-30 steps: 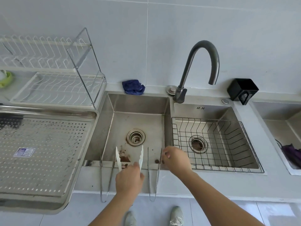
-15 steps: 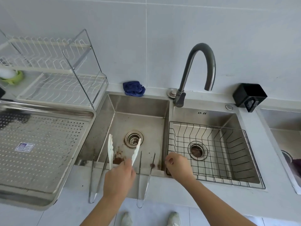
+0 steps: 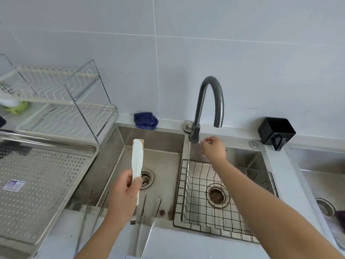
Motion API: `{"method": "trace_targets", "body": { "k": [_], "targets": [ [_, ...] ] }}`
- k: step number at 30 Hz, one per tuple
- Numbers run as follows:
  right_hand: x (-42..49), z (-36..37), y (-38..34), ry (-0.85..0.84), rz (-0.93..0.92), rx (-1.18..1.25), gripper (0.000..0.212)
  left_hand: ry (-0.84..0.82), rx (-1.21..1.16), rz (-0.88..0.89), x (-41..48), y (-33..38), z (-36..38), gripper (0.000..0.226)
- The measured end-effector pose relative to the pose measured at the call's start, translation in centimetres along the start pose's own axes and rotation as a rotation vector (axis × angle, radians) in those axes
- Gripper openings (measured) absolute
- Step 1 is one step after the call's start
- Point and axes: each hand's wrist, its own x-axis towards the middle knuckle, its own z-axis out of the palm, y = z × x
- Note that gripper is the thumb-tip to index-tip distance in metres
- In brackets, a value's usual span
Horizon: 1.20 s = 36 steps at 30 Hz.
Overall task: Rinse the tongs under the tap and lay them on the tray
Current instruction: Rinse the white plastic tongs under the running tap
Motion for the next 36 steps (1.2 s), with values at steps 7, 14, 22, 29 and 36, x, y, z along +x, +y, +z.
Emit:
{"method": "trace_targets", "body": {
  "k": [7, 14, 22, 29, 36],
  "targets": [
    [3.5, 0.8, -1.7, -0.075, -0.042, -0.031, 0.047, -0.057, -0.168, -0.056, 1.5, 0.8, 0.0, 0.015],
    [4.8, 2.7, -2.5, -0.066, -0.045, -0.07, 0.028, -0.109, -0.252, -0.083, 4.1, 1.2, -0.5, 0.02],
    [5.5, 2.6, -2.0, -0.03, -0.021, -0.012, 0.019, -0.142, -0.206, -0.065, 5.0, 0.5, -0.2, 0.032],
    [5.2, 2.9, -1.4, 0.007, -0.041, 0.018, 0.023, -0.131, -0.261, -0.071, 5.3, 0.6, 0.2, 0.033],
    [4.7, 2.9, -0.2, 0.012, -0.111, -0.057, 0.025, -0.131, -0.282, -0.086, 5.4, 1.2, 0.6, 0.033]
  ]
}}
